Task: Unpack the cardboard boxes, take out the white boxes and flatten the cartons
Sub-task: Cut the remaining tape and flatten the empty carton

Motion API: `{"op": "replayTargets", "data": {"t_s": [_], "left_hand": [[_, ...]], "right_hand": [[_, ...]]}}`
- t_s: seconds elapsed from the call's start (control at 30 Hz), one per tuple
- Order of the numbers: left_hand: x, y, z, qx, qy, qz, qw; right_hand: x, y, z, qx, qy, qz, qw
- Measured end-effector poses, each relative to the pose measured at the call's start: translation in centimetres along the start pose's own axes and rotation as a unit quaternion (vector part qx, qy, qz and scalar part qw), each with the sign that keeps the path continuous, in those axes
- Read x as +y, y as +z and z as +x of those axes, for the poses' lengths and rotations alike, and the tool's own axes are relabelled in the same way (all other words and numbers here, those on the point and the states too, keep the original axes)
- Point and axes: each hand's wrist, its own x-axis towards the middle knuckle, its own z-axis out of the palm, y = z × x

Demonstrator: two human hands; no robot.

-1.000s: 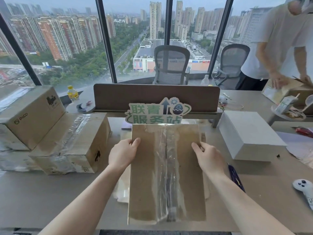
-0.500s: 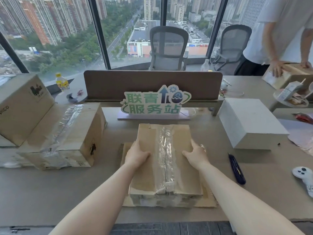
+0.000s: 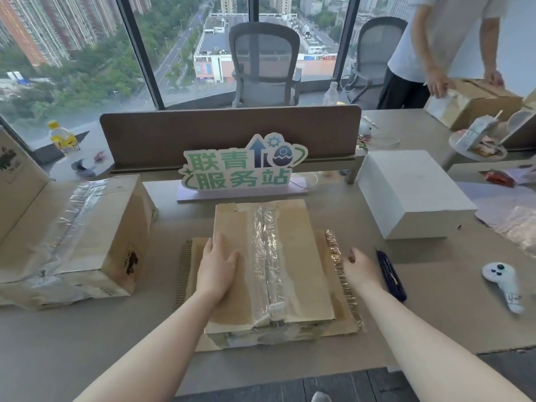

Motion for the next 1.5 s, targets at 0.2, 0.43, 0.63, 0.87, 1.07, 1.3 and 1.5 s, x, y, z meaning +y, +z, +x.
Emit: {"op": "replayTargets", "data": {"t_s": [0.2, 0.43, 0.63, 0.87, 1.07, 1.3, 1.5], "left_hand": [[1.5, 1.4, 1.5, 0.032, -0.02, 0.022, 0.999], [2.3, 2.1, 1.6, 0.075, -0.051, 0.092, 0.992], [3.1, 2.5, 1.0, 0.094, -0.069, 0.128, 0.985], [4.8, 2.0, 2.1, 0.086, -0.043, 0.191, 0.977], [6.5, 1.3, 8.1, 0.039, 0.032, 0.245, 0.968], [5.5, 1.4, 14.2, 0.013, 0.063, 0.232, 0.971], [4.5, 2.0, 14.2, 0.04, 0.069, 0.159, 0.984]], "right_hand": [[8.4, -2.8, 7.4, 0.02, 0.073, -0.171, 0.982], [12.1, -3.6, 12.0, 0.012, 0.065, -0.216, 0.974], [10.3, -4.8, 12.7, -0.073, 0.02, -0.199, 0.977], [-1.8, -4.9, 12.2, -0.126, -0.149, 0.044, 0.98], [-13.8, -3.1, 12.2, -0.132, -0.375, -0.223, 0.89], [-21.6, 1.4, 14.4, -0.154, -0.421, -0.398, 0.8], [-25.0, 3.4, 15.5, -0.207, -0.469, -0.444, 0.735]]}}
